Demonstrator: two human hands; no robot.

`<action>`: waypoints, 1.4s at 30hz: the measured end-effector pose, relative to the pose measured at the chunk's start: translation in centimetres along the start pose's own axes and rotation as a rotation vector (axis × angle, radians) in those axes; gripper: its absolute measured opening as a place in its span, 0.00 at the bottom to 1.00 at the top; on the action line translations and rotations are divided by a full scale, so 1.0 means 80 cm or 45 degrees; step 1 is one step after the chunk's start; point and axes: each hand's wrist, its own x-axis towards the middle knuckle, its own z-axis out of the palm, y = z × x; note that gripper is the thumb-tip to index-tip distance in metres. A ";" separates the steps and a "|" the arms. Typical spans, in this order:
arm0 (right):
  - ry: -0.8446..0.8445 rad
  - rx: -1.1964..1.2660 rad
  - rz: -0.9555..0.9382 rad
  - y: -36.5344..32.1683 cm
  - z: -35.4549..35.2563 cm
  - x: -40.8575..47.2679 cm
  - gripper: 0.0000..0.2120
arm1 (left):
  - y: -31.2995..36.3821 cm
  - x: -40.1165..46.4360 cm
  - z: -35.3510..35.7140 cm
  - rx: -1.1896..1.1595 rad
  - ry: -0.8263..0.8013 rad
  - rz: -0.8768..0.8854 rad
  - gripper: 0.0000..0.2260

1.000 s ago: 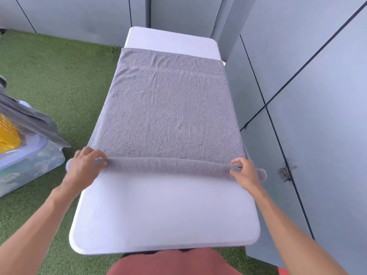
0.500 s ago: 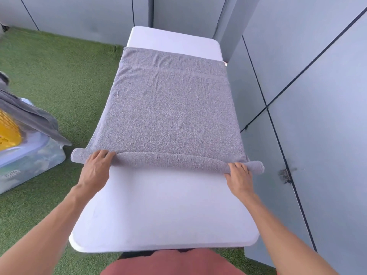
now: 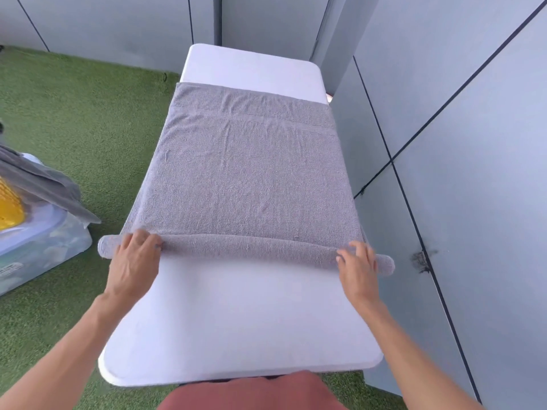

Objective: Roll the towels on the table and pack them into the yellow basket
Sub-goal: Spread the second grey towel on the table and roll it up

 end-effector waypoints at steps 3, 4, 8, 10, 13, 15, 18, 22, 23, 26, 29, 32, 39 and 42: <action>-0.111 -0.288 -0.128 -0.017 0.015 -0.030 0.21 | 0.001 -0.013 0.012 0.060 -0.061 0.067 0.20; -0.182 -0.317 -0.132 -0.019 0.020 -0.033 0.25 | 0.002 -0.011 0.013 0.077 -0.102 0.092 0.24; -0.298 -0.205 -0.039 -0.022 0.025 -0.002 0.24 | 0.012 0.010 0.016 0.127 -0.182 0.090 0.27; -0.369 -0.171 -0.031 -0.023 0.020 0.018 0.17 | 0.017 0.017 0.016 0.150 -0.184 0.059 0.23; -0.453 -0.147 -0.096 -0.011 0.012 0.031 0.11 | 0.011 0.015 0.010 0.155 -0.195 0.038 0.17; -0.570 -0.116 -0.136 -0.002 0.003 0.027 0.09 | 0.001 0.011 0.004 0.147 -0.285 0.030 0.15; -0.823 -0.054 -0.094 0.002 -0.014 0.031 0.09 | -0.010 0.023 -0.011 0.142 -0.630 -0.013 0.17; -0.767 0.282 0.104 -0.006 -0.021 0.059 0.17 | -0.014 0.047 -0.017 -0.225 -0.678 -0.147 0.14; -0.619 0.347 0.117 -0.009 -0.019 0.059 0.17 | -0.011 0.046 -0.017 -0.249 -0.523 -0.130 0.13; -0.153 0.221 -0.005 -0.014 -0.007 0.029 0.08 | 0.002 0.020 -0.009 -0.044 -0.070 0.042 0.09; -0.086 -0.001 -0.136 -0.013 0.009 -0.013 0.18 | 0.013 -0.023 0.008 -0.004 0.072 0.190 0.11; -0.240 -0.002 -0.101 -0.015 0.012 -0.009 0.27 | 0.002 -0.024 0.030 0.017 -0.086 0.263 0.27; -0.390 0.044 0.035 -0.020 0.003 0.024 0.16 | 0.005 0.023 0.019 -0.074 -0.363 0.172 0.20; -0.511 0.041 -0.017 -0.010 -0.012 0.012 0.06 | 0.001 0.017 0.005 -0.093 -0.606 0.132 0.18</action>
